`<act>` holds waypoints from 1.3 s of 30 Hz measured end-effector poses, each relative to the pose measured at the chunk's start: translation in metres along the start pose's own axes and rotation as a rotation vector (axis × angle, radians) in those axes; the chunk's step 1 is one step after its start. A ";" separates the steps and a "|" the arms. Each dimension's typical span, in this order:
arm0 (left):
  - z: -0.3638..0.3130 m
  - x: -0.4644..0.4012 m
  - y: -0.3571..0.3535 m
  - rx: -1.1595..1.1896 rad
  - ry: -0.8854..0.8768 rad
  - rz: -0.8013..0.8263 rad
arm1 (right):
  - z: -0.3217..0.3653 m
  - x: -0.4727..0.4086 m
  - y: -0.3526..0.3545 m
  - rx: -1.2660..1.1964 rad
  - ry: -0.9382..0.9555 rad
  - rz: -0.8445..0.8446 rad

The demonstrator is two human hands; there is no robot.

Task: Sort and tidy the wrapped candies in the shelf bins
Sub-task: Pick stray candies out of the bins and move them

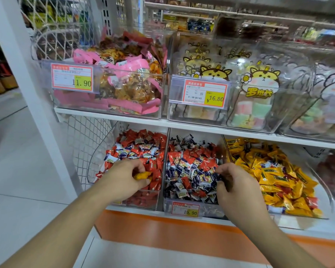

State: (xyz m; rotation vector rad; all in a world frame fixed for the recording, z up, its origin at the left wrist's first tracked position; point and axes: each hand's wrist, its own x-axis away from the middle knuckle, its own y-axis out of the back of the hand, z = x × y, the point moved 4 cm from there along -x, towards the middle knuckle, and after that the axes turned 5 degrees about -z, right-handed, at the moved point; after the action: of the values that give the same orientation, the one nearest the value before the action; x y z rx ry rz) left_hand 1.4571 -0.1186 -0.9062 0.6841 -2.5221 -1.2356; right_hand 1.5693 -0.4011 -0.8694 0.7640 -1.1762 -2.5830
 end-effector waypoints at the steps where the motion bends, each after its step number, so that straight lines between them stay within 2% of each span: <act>1: 0.001 0.000 0.000 0.012 -0.002 0.004 | 0.001 0.000 -0.002 -0.005 0.002 0.009; 7: 0.001 0.001 -0.001 -0.084 -0.057 -0.043 | 0.006 0.004 -0.005 -0.017 0.008 0.035; 9: -0.001 0.003 0.004 -0.069 -0.064 -0.102 | 0.007 0.005 -0.006 -0.012 0.011 0.042; 13: -0.012 0.011 0.033 0.224 -0.038 -0.349 | 0.011 0.005 -0.006 -0.019 0.019 0.048; 15: -0.018 0.017 0.039 0.412 0.009 -0.407 | 0.019 0.005 -0.007 -0.036 0.037 0.057; 19: -0.049 0.032 0.018 0.671 0.057 -0.269 | 0.039 0.010 -0.005 -0.168 0.121 0.160; 21: -0.067 0.042 -0.001 0.759 0.061 -0.163 | 0.048 0.016 -0.004 -0.326 0.101 0.275; 23: -0.085 0.048 -0.019 0.863 0.062 -0.071 | 0.051 0.019 -0.002 -0.388 0.058 0.319; 26: -0.107 0.056 -0.035 0.942 0.030 -0.003 | 0.040 0.017 0.007 -0.325 0.025 0.218; 30: -0.117 0.055 -0.041 0.820 0.022 -0.076 | 0.009 0.010 0.026 -0.237 -0.021 0.088; 34: -0.136 0.054 -0.052 0.894 0.050 0.003 | -0.041 -0.012 0.050 -0.152 -0.211 -0.067; 39: -0.155 0.053 -0.069 0.818 0.013 0.050 | -0.080 -0.025 0.068 0.176 -0.209 -0.055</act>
State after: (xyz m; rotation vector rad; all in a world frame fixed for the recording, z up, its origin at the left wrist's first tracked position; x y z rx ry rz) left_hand 1.4965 -0.2866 -0.8656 0.7576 -2.9699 -0.1237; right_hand 1.6312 -0.4873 -0.8531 0.5757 -1.4799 -2.6834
